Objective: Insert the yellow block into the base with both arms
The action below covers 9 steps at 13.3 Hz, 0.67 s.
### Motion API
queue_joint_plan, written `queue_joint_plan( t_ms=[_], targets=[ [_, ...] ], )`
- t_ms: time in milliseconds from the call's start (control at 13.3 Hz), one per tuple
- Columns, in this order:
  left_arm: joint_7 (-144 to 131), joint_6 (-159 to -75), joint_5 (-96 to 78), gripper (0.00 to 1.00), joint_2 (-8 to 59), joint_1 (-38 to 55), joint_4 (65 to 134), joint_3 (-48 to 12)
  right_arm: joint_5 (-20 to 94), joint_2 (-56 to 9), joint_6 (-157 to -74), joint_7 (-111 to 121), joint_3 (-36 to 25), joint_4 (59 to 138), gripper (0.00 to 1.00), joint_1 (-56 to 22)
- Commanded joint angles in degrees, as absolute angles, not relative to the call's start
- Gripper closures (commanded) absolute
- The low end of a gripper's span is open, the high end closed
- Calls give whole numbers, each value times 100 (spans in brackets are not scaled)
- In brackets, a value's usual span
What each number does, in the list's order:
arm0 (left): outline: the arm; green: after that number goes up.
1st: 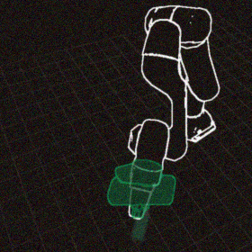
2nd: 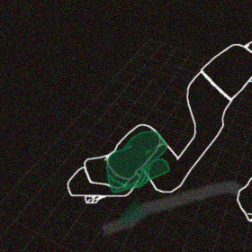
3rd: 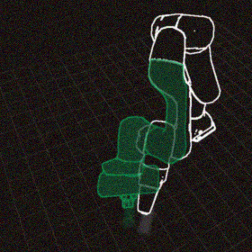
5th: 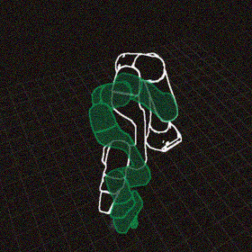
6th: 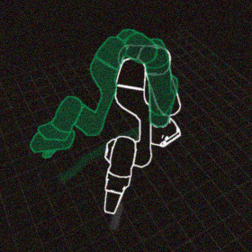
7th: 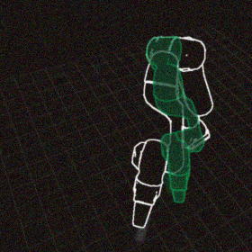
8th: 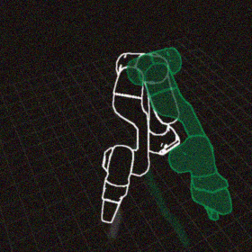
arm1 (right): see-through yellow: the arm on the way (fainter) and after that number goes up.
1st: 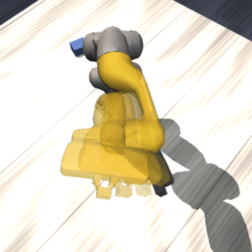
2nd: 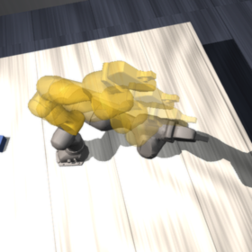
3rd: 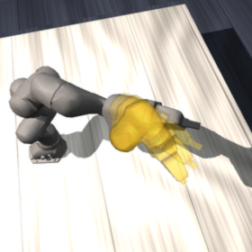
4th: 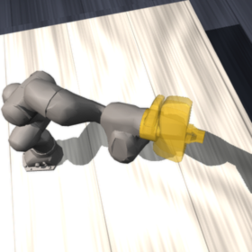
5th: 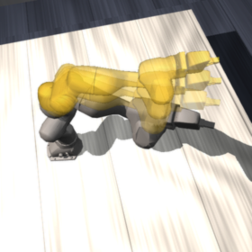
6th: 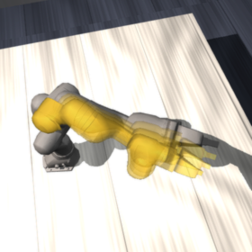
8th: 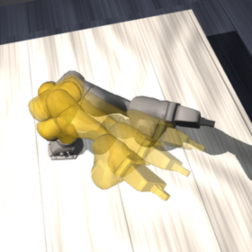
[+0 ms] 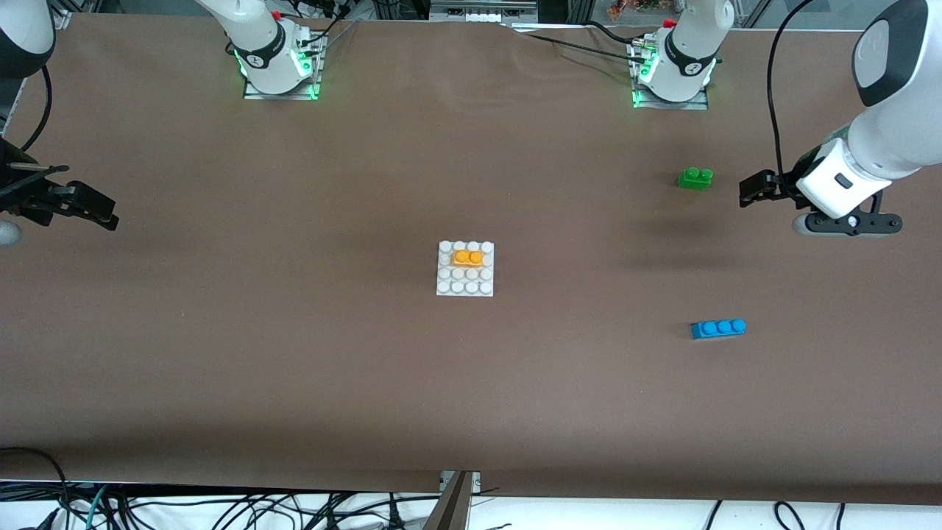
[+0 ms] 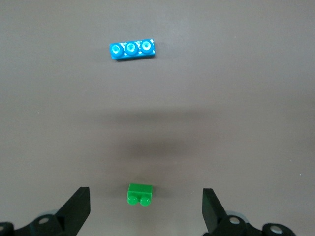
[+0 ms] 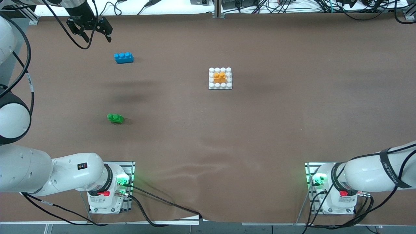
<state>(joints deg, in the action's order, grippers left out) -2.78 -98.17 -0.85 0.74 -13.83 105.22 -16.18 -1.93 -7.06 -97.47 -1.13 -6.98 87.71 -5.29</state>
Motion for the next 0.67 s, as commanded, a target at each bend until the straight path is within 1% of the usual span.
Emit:
queue_joint_plan(
  t_ms=[0, 300, 599],
  targets=[
    [-105, -10045, -211, 0, -79, -1441, 10670, -1652, -237, -703, -9721, -105, -650, 8728, 0, -475],
    [-114, -10274, -211, 0, -70, -1441, 10670, -1661, -237, -703, -9712, -105, -650, 8728, 0, -475],
    [-114, -10266, -202, 0, -62, -1441, 10652, -1679, -246, -703, -9712, -105, -642, 8728, 0, -483]
  ],
)
